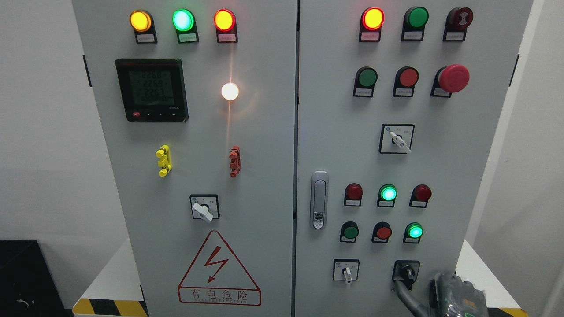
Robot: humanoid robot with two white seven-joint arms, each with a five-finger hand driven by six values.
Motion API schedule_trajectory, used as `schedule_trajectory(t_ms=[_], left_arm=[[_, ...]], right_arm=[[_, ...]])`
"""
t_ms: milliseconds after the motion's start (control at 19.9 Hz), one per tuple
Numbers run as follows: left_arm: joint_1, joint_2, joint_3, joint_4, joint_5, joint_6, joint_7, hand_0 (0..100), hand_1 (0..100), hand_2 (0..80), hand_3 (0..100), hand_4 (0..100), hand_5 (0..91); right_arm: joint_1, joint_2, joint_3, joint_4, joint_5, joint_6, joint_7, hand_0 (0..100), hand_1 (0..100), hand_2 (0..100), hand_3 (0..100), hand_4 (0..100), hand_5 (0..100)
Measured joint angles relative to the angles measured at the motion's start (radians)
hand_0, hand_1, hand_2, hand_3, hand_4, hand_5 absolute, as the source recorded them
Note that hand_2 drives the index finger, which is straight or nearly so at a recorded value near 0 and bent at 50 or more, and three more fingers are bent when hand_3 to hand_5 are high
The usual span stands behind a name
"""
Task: Flip black knob to close circuit
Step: 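Grip the black knob with the right hand and twist it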
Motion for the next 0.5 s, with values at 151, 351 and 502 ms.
schedule_trajectory(t_ms=[151, 351, 502], left_arm=[[0.000, 0.000, 0.000, 0.000, 0.000, 0.000, 0.000, 12, 56, 0.0, 0, 0, 0.0], [0.000, 0.000, 0.000, 0.000, 0.000, 0.000, 0.000, 12, 56, 0.0, 0, 0, 0.0], [0.000, 0.000, 0.000, 0.000, 0.000, 0.000, 0.000, 12, 56, 0.0, 0, 0, 0.0]], right_arm=[[0.000, 0.000, -0.013, 0.001, -0.001, -0.001, 0.000, 0, 0, 92, 100, 98, 100], [-0.001, 0.000, -0.027, 0.001, -0.002, -0.004, -0.001, 0, 0, 92, 100, 98, 100], [-0.001, 0.000, -0.035, 0.002, -0.002, -0.004, -0.004, 0, 0, 92, 100, 98, 100]])
